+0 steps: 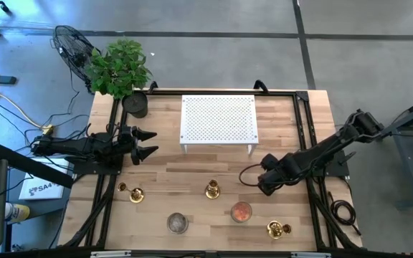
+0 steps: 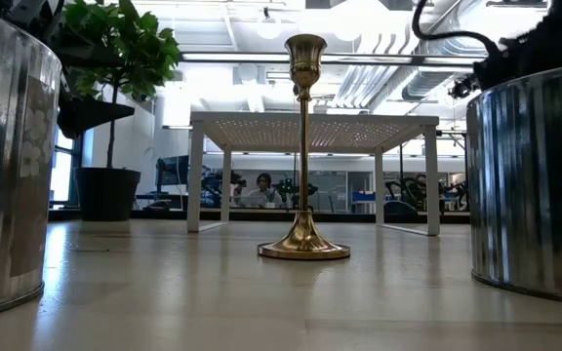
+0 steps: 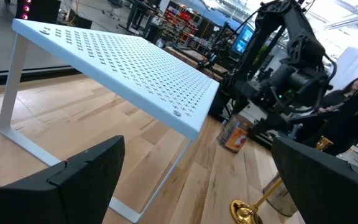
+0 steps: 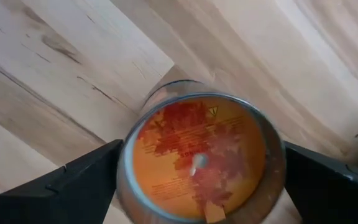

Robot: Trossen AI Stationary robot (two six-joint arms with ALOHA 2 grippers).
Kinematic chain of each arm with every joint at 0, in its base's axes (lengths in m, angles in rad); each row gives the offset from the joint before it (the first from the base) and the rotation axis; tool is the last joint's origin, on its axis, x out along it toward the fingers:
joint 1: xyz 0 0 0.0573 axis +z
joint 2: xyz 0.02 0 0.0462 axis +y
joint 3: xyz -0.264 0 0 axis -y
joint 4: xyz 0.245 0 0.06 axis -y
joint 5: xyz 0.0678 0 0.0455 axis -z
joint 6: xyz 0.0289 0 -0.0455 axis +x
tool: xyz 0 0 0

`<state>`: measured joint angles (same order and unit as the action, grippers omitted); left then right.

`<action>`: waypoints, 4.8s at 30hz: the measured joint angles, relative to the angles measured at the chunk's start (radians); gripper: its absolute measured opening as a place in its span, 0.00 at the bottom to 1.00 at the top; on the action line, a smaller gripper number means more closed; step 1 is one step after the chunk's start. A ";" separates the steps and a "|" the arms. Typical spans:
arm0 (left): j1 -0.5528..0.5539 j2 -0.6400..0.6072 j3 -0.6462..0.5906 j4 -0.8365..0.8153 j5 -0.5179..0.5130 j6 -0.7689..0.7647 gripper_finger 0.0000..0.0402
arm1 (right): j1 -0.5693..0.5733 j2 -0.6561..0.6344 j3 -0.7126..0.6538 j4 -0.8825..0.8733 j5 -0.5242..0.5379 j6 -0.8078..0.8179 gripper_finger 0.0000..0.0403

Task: Pick & Place candle stick holders
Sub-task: Put the top right orange scented candle on the shelf

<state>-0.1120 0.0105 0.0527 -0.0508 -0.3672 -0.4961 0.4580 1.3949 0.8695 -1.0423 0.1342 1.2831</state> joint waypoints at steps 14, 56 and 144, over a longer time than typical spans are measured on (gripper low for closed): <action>0.000 0.000 0.000 0.000 0.000 0.000 0.99 | 0.001 0.000 -0.022 0.033 0.045 0.052 0.99; 0.000 0.000 0.000 0.000 0.000 0.000 0.99 | 0.002 -0.003 -0.046 0.037 -0.072 0.063 0.85; 0.000 0.000 -0.001 0.010 -0.105 0.054 0.99 | 0.014 -0.026 0.018 0.105 -0.082 -0.053 0.84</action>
<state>-0.1116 0.0105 0.0521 -0.0404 -0.4721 -0.4418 0.4725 1.3685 0.8875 -0.9374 0.0525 1.2297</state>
